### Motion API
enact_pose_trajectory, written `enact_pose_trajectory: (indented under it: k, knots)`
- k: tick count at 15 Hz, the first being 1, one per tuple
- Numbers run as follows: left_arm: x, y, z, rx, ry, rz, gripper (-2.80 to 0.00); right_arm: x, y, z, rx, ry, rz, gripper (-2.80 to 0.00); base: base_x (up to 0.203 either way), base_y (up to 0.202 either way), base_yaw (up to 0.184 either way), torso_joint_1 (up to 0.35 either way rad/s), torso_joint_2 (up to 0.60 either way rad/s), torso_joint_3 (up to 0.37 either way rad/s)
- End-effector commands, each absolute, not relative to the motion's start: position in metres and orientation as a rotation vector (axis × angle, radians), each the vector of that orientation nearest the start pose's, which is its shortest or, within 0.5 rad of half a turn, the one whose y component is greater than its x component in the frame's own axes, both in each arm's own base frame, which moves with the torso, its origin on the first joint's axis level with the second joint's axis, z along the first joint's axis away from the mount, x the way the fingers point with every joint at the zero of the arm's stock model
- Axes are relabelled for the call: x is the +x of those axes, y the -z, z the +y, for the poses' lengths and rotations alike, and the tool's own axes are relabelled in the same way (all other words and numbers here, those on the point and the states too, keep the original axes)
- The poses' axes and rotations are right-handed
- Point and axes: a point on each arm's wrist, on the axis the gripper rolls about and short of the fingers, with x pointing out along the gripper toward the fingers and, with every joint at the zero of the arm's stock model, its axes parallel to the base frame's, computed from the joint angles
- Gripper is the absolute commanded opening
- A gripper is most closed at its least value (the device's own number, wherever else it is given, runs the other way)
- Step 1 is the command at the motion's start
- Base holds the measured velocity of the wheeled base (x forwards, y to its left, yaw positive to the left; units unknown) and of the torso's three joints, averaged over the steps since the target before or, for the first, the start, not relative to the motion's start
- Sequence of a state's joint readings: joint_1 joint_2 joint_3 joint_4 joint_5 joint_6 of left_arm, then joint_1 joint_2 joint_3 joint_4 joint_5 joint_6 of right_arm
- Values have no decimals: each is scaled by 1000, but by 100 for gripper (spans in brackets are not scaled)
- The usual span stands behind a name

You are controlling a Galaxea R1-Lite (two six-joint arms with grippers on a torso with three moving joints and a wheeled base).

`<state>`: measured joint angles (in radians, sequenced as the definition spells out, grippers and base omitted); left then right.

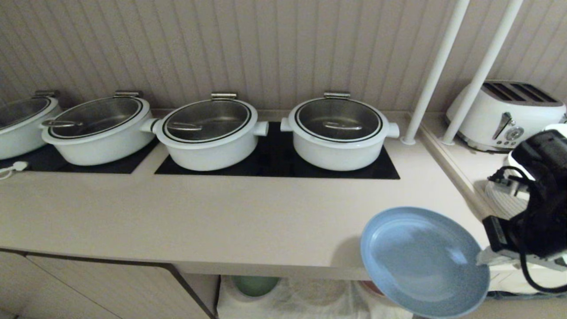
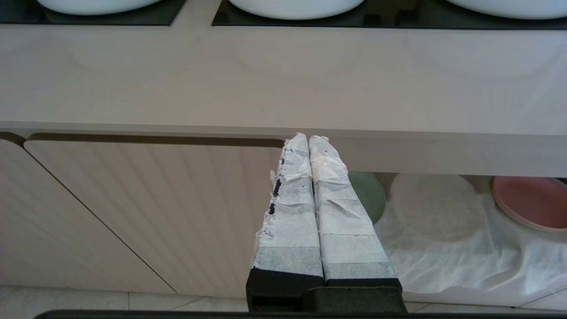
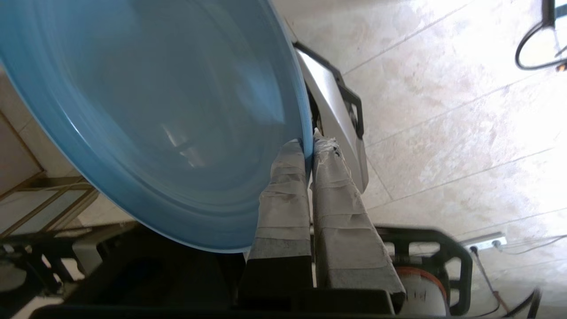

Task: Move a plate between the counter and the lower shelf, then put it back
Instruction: Put the plate in the cupboard

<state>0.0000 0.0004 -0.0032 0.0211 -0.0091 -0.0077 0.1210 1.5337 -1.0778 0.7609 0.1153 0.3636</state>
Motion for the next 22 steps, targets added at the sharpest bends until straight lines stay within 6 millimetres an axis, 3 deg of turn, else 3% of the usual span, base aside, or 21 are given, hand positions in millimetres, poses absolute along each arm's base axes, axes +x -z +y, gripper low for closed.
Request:
enact_pose_trajectory:
  k: [1, 7, 14, 17, 22]
  knots:
    - [-23, -74, 0, -8, 9, 18, -280, 186, -199, 24, 323, 14, 1214, -280, 0, 0, 0, 0, 0, 0]
    - [-23, -74, 0, -9, 9, 18, -280, 131, -191, 18, 334, -20, 1195, -280, 0, 0, 0, 0, 0, 0]
    - [-23, -74, 0, -8, 9, 18, -280, 73, -167, 13, 348, -67, 1197, -280, 0, 0, 0, 0, 0, 0]
    - [-23, -74, 0, -8, 9, 18, -280, 65, -157, 12, 304, -86, 1227, -280, 0, 0, 0, 0, 0, 0]
    - [-23, -74, 0, -8, 9, 18, -280, 69, -157, 12, 278, -104, 1247, -280, 0, 0, 0, 0, 0, 0]
